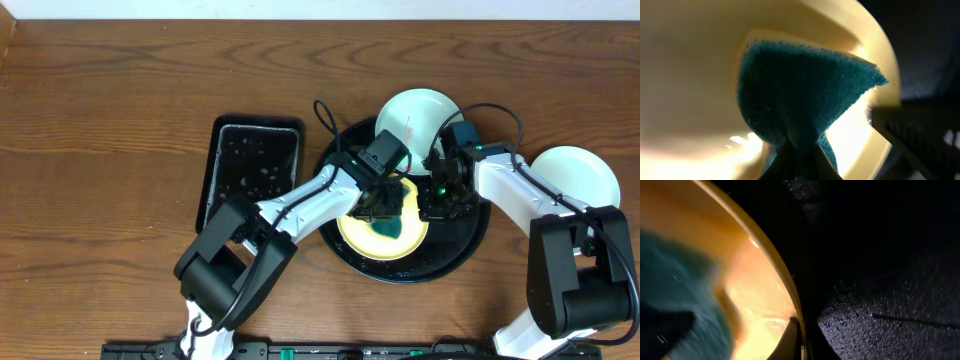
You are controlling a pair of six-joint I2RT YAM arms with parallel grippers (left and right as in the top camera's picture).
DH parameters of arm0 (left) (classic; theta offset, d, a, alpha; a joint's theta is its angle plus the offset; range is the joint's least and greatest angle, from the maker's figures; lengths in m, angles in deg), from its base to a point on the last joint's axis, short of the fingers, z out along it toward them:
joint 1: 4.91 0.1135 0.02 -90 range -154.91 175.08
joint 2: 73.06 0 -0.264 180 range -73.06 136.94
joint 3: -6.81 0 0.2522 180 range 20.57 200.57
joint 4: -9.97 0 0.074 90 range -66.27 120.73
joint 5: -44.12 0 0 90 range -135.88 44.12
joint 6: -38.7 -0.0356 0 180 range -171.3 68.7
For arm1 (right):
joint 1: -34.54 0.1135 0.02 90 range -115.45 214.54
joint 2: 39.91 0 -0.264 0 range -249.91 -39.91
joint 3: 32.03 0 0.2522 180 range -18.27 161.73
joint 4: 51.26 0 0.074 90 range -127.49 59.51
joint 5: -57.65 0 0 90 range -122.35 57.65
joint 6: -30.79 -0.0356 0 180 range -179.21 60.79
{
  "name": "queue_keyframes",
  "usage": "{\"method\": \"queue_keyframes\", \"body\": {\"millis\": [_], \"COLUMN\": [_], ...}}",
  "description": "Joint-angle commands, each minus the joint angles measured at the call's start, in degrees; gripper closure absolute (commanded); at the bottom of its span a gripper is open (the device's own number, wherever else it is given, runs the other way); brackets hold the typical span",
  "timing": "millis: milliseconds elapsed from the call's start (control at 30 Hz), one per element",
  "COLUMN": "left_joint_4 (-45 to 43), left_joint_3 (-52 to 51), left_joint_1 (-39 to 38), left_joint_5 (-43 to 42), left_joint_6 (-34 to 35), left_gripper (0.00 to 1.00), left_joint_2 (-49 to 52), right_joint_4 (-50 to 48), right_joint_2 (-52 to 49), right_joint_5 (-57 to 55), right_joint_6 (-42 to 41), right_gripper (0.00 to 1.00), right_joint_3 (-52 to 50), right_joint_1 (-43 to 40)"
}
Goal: Clean dirty plates on tray and stack at the side
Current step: 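Scrub the yellow plate with the sponge while right gripper holds rim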
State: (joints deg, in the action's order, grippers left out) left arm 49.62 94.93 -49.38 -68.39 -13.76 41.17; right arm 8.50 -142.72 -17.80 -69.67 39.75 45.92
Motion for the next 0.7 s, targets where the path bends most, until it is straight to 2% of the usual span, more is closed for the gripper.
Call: {"method": "queue_keyframes", "body": {"millis": [0,100,167,333,467,567,667], "left_joint_4": [0.35,1.49,4.26,14.58,17.55,19.69,21.27], "left_joint_3": [-1.14,-1.14,-1.14,-1.14,-1.09,-0.94,-0.26], "left_joint_1": [-2.1,-2.38,-2.38,-1.4,0.7,2.73,4.42], "left_joint_5": [-7.41,-7.48,-4.52,15.82,29.46,36.89,40.22], "left_joint_6": [-0.96,-5.05,-7.85,-7.87,-7.96,-7.93,-7.96], "left_gripper": [0.92,0.89,0.89,0.92,0.92,0.92,0.92], "left_joint_2": [2.14,2.14,2.14,2.14,2.14,2.14,2.14], "right_joint_4": [0.04,0.07,0.13,0.09,0.11,0.11,0.07], "right_joint_2": [-1.55,-1.55,-1.55,-1.55,-1.55,-1.55,-1.55], "right_joint_5": [-4.0,-4.0,-4.0,-4.0,-4.0,-4.0,-4.02], "right_joint_6": [-0.24,-0.26,-0.26,-0.26,-0.24,-0.22,-0.22], "right_gripper": [0.99,0.99,0.99,0.99,0.99,0.99,0.99], "right_joint_3": [-0.72,-0.72,-0.72,-0.7,-0.72,-0.7,-0.72], "right_joint_1": [0.28,0.31,0.31,0.31,0.31,0.31,0.31]}}
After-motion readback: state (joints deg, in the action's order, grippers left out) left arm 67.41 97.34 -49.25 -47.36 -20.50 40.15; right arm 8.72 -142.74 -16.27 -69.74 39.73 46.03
